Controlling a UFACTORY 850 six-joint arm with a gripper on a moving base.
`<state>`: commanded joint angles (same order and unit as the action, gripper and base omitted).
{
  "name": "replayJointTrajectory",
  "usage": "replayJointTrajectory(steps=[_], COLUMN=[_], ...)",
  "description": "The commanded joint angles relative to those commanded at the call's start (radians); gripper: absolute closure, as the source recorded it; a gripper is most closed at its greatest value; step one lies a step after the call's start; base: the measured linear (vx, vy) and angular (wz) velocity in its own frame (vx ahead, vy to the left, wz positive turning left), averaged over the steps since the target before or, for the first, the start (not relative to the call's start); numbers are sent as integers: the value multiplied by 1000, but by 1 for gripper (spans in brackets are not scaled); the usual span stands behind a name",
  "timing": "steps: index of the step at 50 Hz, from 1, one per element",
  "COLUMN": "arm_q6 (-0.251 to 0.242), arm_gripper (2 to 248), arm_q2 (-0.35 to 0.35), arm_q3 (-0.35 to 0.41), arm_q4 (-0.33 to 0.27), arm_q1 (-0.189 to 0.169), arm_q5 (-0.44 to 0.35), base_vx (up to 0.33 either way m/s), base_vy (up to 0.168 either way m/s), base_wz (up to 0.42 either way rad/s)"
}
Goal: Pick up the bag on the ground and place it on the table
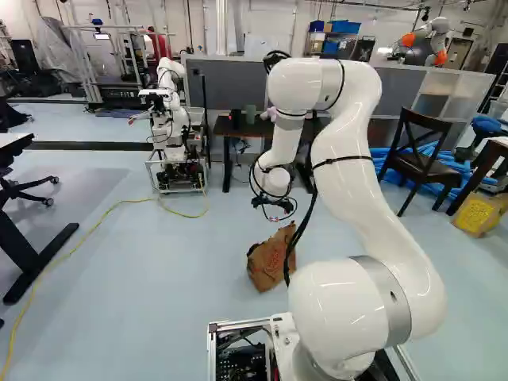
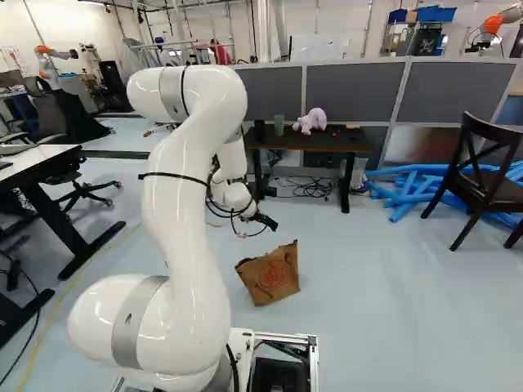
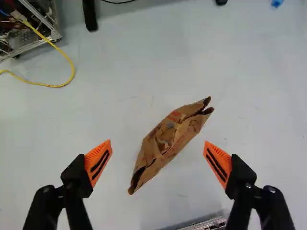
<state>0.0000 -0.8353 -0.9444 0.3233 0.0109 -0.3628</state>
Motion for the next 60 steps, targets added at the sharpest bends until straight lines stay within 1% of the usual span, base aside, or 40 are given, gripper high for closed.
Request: replayJointTrajectory(steps=[21,32,34,42,60], arm_q6=[0,0,6,68,253], arm_gripper=[3,3,3,3,3], arm_q2=[-108,-152,-159,-189,-255], arm_q3=[-110,-145,-151,-171,-219], arm_q4=[30,46,49,61,86], arm_q1=[0,0,0,0,0], arm_q5=[49,75,80,99,136], base_vx=[0,0,0,0,0], base_vy=[0,0,0,0,0], base_wz=[0,0,0,0,0])
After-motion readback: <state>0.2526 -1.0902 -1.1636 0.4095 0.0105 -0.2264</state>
